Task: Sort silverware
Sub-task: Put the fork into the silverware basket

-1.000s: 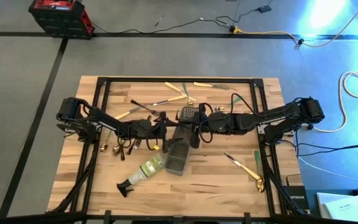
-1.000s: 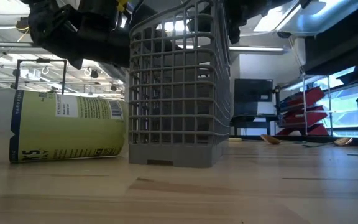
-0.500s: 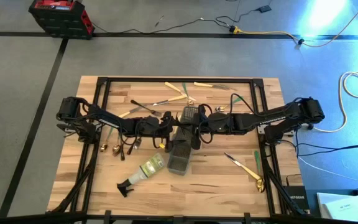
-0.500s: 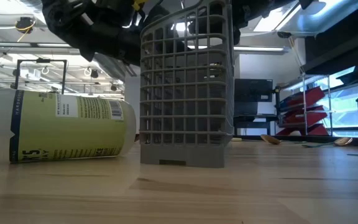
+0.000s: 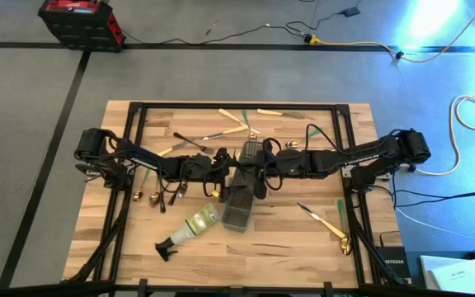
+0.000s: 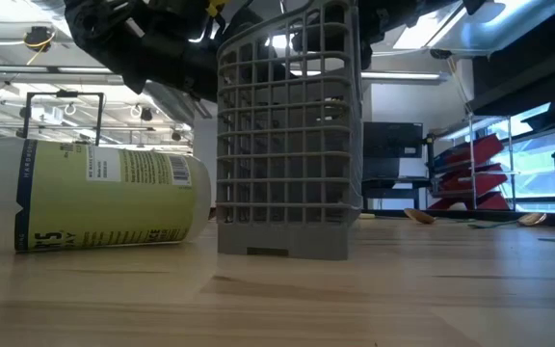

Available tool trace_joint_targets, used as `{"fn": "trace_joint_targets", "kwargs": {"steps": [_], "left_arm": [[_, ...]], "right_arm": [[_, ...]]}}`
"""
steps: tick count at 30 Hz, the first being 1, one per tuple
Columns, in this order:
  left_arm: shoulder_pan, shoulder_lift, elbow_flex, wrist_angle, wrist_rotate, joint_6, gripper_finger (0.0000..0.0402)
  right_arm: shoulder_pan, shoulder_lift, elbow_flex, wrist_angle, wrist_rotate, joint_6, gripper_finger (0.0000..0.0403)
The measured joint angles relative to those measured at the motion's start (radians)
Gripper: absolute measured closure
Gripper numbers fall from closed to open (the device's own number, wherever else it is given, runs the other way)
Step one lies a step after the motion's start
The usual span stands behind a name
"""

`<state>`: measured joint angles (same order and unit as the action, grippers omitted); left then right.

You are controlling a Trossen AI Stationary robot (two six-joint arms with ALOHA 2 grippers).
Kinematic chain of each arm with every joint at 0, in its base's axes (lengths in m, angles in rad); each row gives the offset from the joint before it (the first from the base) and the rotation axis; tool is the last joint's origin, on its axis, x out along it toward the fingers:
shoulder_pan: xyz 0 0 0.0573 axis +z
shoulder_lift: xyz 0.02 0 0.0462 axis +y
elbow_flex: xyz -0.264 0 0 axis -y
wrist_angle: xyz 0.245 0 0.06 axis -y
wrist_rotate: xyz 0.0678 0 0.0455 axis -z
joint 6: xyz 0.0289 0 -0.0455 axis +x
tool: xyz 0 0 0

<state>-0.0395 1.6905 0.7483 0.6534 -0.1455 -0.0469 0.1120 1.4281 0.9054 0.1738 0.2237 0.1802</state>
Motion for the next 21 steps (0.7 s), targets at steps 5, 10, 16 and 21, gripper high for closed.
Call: {"fn": "trace_joint_targets", "kwargs": {"steps": [5,10,16,21], "left_arm": [[0.0,0.0,0.0,-0.002,-0.001,-0.001,0.0045],[0.0,0.0,0.0,-0.001,-0.004,-0.001,0.0045],[0.0,0.001,-0.001,-0.001,-0.004,0.001,0.0045],[0.0,0.002,-0.001,0.0,-0.006,0.002,0.0045]], "right_arm": [[0.0,0.0,0.0,0.0,-0.01,0.0,0.0402],[0.0,0.0,0.0,0.0,-0.042,0.003,0.0392],[0.0,0.0,0.0,0.007,-0.038,0.004,0.0349],[0.0,0.0,0.0,0.008,-0.035,0.006,0.0307]]}}
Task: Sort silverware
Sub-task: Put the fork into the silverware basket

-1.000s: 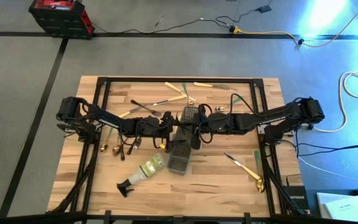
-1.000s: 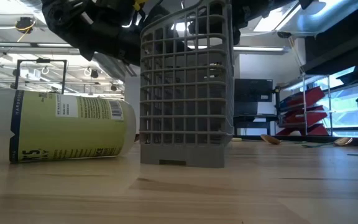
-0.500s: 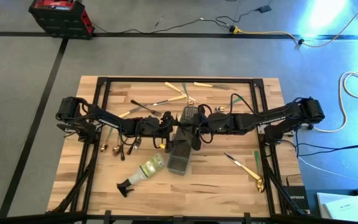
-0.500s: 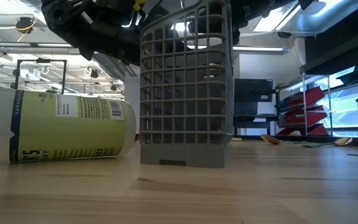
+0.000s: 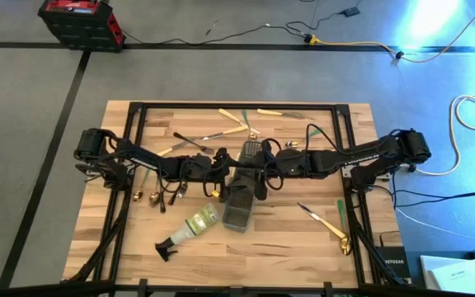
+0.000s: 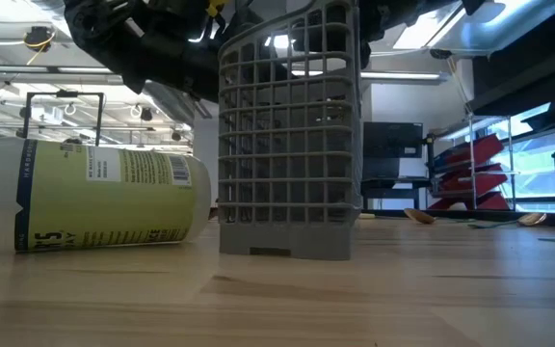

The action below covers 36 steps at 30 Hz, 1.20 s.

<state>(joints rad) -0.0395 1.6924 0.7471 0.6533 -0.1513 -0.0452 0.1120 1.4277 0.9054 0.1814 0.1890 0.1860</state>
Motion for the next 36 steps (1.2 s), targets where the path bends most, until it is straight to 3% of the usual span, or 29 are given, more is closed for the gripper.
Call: {"fn": "trace_joint_targets", "kwargs": {"steps": [6,16,23,36], "left_arm": [[0.0,0.0,-0.001,0.0,-0.001,0.002,0.0045],[0.002,0.0,0.003,-0.002,-0.001,0.006,0.0045],[0.009,0.002,0.076,-0.082,-0.023,0.061,0.0045],[0.056,0.0,0.228,-0.126,-0.092,0.253,0.0045]], "right_arm": [[0.0,0.0,0.0,0.0,0.001,0.0,0.0283],[0.0,0.0,0.0,0.005,-0.01,-0.013,0.0281],[0.021,-0.069,0.001,0.031,-0.047,-0.052,0.0281],[0.228,-0.229,0.002,0.006,0.161,-0.215,0.0281]]}}
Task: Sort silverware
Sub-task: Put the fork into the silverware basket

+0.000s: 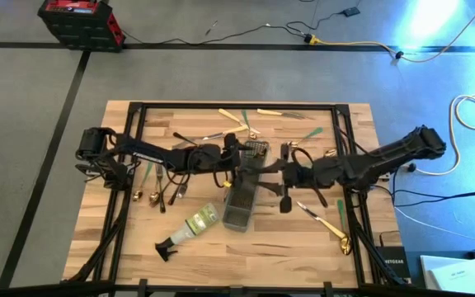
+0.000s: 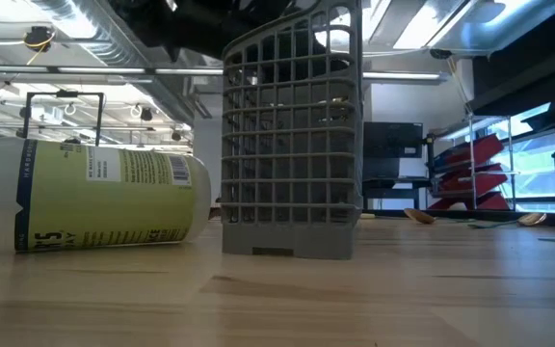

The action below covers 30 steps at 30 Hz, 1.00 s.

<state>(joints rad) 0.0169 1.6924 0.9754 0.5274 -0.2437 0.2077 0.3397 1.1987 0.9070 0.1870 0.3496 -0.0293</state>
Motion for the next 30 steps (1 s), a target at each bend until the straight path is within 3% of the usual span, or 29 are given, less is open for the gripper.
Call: {"fn": "trace_joint_targets", "kwargs": {"steps": [6,20,30], "left_arm": [[0.061,0.0,0.004,0.014,-0.067,0.091,0.0045],[0.108,-0.002,0.005,0.094,-0.065,0.22,0.0045],[0.127,-0.002,0.006,0.124,-0.067,0.22,0.0045]], "right_arm": [[0.057,-0.001,0.0,-0.03,0.068,-0.007,0.0281],[0.075,-0.001,0.0,-0.034,0.085,-0.028,0.0281],[0.074,-0.001,0.0,-0.04,0.082,-0.028,0.0281]]}}
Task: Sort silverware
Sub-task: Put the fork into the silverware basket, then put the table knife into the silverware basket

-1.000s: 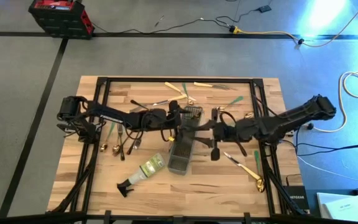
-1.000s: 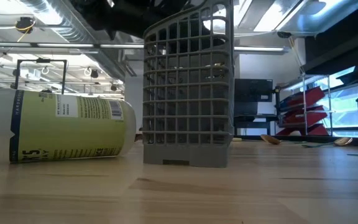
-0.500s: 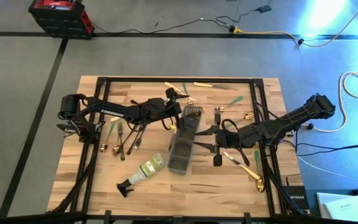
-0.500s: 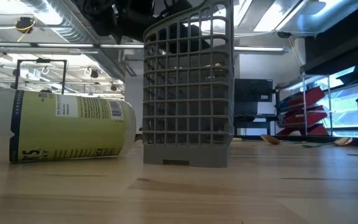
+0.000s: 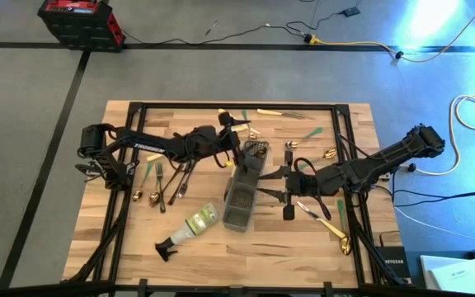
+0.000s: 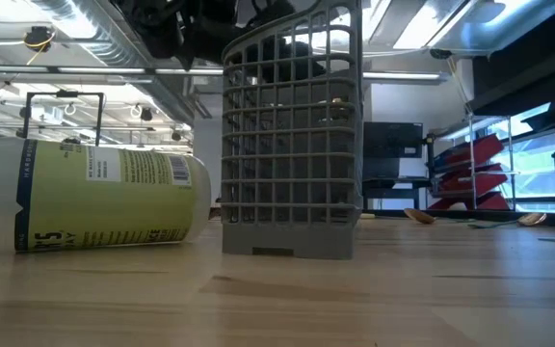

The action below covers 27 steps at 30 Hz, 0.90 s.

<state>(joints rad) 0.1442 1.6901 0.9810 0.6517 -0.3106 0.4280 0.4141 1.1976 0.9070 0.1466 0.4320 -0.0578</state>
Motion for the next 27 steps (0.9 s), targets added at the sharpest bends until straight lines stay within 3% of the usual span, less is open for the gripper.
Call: {"fn": "trace_joint_targets", "kwargs": {"steps": [7,18,22,27], "left_arm": [[-0.02,0.0,0.0,0.111,-0.015,0.088,0.0045],[-0.203,-0.149,-0.049,0.161,-0.212,0.27,0.0045],[-0.301,-0.273,-0.159,0.19,-0.232,0.226,0.0045],[-0.366,-0.37,-0.389,0.334,-0.233,0.046,0.0045]], "right_arm": [[0.0,0.0,0.0,-0.053,0.039,-0.001,0.0281],[0.027,-0.017,-0.002,-0.133,0.187,-0.002,0.0281],[0.057,-0.038,-0.002,-0.2,0.251,0.042,0.0281],[0.078,-0.057,-0.002,-0.323,0.252,0.218,0.0281]]}}
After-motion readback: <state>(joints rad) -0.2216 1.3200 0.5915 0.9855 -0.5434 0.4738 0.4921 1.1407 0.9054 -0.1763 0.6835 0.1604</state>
